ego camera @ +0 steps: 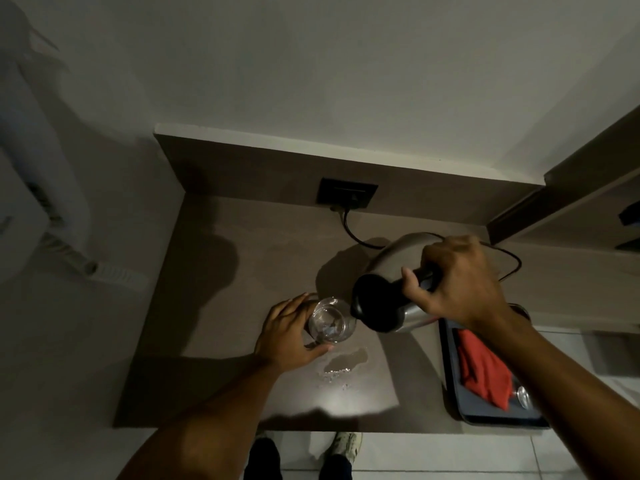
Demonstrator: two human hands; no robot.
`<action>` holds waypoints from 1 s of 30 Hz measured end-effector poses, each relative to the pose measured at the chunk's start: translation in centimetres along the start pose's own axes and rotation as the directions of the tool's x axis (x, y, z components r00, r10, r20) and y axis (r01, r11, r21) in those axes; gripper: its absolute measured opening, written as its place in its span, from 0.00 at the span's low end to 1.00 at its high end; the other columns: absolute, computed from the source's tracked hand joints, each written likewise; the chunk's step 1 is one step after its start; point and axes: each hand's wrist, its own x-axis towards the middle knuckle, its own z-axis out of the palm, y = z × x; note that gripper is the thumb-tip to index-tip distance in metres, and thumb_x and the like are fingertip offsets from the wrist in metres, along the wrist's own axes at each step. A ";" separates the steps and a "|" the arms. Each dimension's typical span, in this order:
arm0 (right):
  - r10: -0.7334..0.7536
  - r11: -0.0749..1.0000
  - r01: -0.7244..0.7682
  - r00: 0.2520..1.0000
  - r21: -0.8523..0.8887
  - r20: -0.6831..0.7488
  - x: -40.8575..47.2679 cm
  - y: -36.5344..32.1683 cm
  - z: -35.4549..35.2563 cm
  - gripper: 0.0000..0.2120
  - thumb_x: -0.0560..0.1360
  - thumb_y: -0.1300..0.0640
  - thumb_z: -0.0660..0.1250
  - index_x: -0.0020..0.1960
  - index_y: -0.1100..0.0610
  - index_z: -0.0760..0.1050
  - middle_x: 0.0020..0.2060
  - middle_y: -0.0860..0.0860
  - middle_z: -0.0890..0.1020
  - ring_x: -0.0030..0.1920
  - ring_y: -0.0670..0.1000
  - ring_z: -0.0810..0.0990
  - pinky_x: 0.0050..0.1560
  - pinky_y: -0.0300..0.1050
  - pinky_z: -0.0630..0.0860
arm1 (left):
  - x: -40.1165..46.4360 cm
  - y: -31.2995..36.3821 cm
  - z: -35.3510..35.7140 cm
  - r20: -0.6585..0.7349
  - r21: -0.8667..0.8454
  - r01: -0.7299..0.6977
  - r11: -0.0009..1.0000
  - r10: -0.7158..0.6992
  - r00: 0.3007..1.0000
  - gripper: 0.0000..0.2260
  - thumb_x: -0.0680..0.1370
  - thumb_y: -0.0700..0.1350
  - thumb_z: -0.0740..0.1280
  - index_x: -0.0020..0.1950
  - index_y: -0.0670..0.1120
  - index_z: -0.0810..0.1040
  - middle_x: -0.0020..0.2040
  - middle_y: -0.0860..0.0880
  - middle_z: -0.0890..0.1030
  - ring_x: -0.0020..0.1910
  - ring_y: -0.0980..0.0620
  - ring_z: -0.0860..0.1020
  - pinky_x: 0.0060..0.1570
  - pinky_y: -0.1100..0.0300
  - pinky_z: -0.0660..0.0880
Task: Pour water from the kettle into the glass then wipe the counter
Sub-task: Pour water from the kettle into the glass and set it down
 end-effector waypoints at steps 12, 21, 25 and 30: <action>-0.080 0.986 0.086 0.996 -0.143 0.047 0.6 -1.8 -0.3 0.22 0.73 0.41 0.58 0.27 0.55 0.69 0.24 0.46 0.65 0.25 0.50 0.65 0.38 0.48 0.68 | -0.1 0.1 0.0 -0.008 0.052 0.012 0.999 -0.011 1.000 0.41 0.65 0.71 0.70 0.70 0.48 0.71 0.70 0.48 0.74 0.68 0.48 0.70 0.66 0.53 0.63; -0.161 0.966 0.175 0.983 -0.189 0.090 2.3 -2.8 -1.0 0.27 0.76 0.36 0.48 0.27 0.53 0.67 0.23 0.46 0.65 0.22 0.49 0.63 0.35 0.44 0.64 | -0.1 0.1 -0.1 -0.001 0.062 0.018 0.998 -0.018 1.000 0.41 0.65 0.73 0.67 0.70 0.47 0.71 0.71 0.48 0.73 0.69 0.49 0.69 0.68 0.51 0.65; -0.175 0.959 0.196 0.977 -0.206 0.118 2.9 -3.0 -1.2 0.27 0.76 0.35 0.47 0.28 0.52 0.65 0.21 0.48 0.67 0.21 0.50 0.64 0.37 0.44 0.66 | -0.1 0.0 0.2 -0.005 0.060 0.007 0.998 -0.006 1.000 0.41 0.66 0.72 0.68 0.69 0.46 0.71 0.71 0.47 0.73 0.69 0.49 0.70 0.68 0.50 0.66; -0.217 0.946 0.236 0.970 -0.222 0.107 3.6 -3.5 -2.0 0.26 0.76 0.36 0.46 0.28 0.52 0.62 0.21 0.48 0.68 0.21 0.51 0.63 0.38 0.43 0.60 | -0.1 -0.1 0.2 0.000 0.069 0.004 0.998 -0.004 1.000 0.41 0.66 0.72 0.67 0.69 0.46 0.71 0.71 0.46 0.73 0.70 0.49 0.69 0.69 0.50 0.64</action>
